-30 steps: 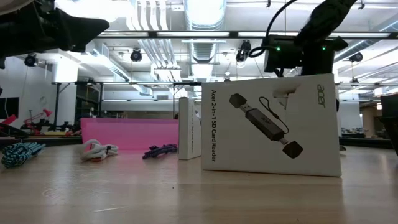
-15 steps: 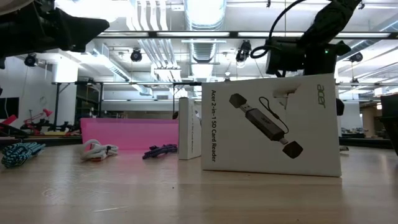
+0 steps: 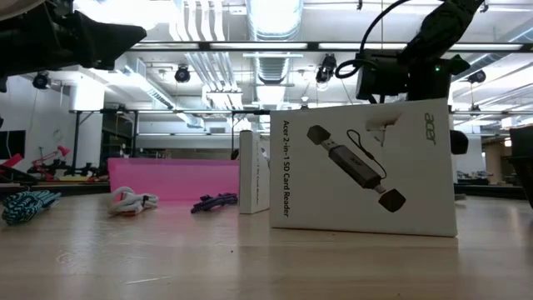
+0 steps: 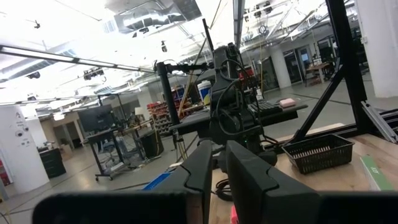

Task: Pick and place items into bin
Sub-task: Put the black cable wire into the pink bin

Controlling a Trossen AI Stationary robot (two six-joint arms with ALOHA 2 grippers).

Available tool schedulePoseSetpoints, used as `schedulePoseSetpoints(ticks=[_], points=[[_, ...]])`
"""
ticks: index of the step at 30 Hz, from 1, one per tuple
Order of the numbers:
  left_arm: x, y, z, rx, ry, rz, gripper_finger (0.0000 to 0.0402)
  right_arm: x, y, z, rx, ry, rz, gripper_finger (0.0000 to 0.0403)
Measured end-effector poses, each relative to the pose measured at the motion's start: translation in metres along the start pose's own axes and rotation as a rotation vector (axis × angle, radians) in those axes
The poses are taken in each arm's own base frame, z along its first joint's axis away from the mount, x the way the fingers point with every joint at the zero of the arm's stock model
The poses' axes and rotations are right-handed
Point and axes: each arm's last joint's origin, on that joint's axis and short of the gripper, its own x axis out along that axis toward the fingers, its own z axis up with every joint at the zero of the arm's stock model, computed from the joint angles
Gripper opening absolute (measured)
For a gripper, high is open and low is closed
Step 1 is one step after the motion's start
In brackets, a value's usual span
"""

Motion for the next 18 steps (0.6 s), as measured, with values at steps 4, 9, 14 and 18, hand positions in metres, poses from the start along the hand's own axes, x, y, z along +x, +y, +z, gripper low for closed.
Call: schedulePoseSetpoints(ticks=[4, 9, 14, 18], points=[[0.0000, 0.0000, 0.0000, 0.000, 0.000, 0.000, 0.0032, 0.0000, 0.0000, 0.0000, -0.040, 0.000, 0.000, 0.0028], [0.0000, -0.0001, -0.0001, 0.000, 0.001, -0.001, 0.0032, -0.0005, 0.0001, 0.0006, -0.084, -0.002, 0.000, 0.0021], [0.0000, 0.0000, -0.0001, 0.000, 0.001, 0.000, 0.0032, -0.0038, 0.0003, 0.0051, -0.083, -0.019, 0.000, 0.0020], [0.0000, -0.0001, -0.0001, 0.000, 0.001, -0.001, 0.0032, -0.0085, 0.0005, 0.0091, -0.085, -0.032, 0.001, 0.0020]])
